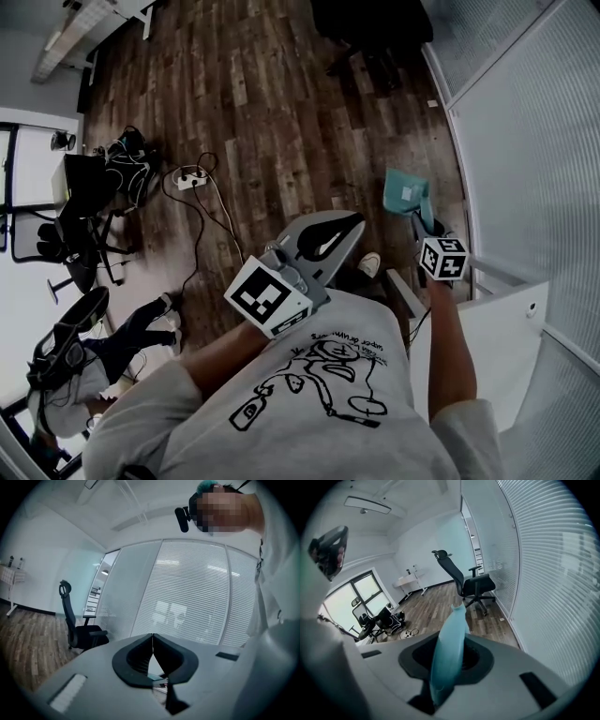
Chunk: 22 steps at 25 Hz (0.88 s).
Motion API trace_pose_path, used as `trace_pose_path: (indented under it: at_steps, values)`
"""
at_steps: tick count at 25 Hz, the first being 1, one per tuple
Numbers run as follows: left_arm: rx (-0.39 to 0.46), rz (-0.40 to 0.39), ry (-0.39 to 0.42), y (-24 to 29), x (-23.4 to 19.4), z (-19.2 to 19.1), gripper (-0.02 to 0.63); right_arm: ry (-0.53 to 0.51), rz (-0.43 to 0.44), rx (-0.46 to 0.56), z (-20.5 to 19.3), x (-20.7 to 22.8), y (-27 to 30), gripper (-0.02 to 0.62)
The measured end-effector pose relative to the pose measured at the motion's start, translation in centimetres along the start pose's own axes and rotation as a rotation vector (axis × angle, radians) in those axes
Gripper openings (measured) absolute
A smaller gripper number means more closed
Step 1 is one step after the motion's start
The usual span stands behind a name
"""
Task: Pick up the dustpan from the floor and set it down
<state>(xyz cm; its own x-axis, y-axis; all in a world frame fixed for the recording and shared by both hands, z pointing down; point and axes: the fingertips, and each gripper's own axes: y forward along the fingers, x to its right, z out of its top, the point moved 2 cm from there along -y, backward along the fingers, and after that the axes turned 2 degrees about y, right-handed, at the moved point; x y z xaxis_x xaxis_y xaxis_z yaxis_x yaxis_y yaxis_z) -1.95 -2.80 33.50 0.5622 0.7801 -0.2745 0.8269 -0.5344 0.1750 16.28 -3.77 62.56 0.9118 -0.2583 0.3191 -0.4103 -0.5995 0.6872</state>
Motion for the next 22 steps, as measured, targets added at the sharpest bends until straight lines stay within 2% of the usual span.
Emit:
trace_pose_path:
  at_steps: [22]
  values:
    - [0.048,-0.016,0.053,2.5,-0.2,3.0,0.002,-0.07,0.025,0.122,10.3,-4.4,-9.9,0.061]
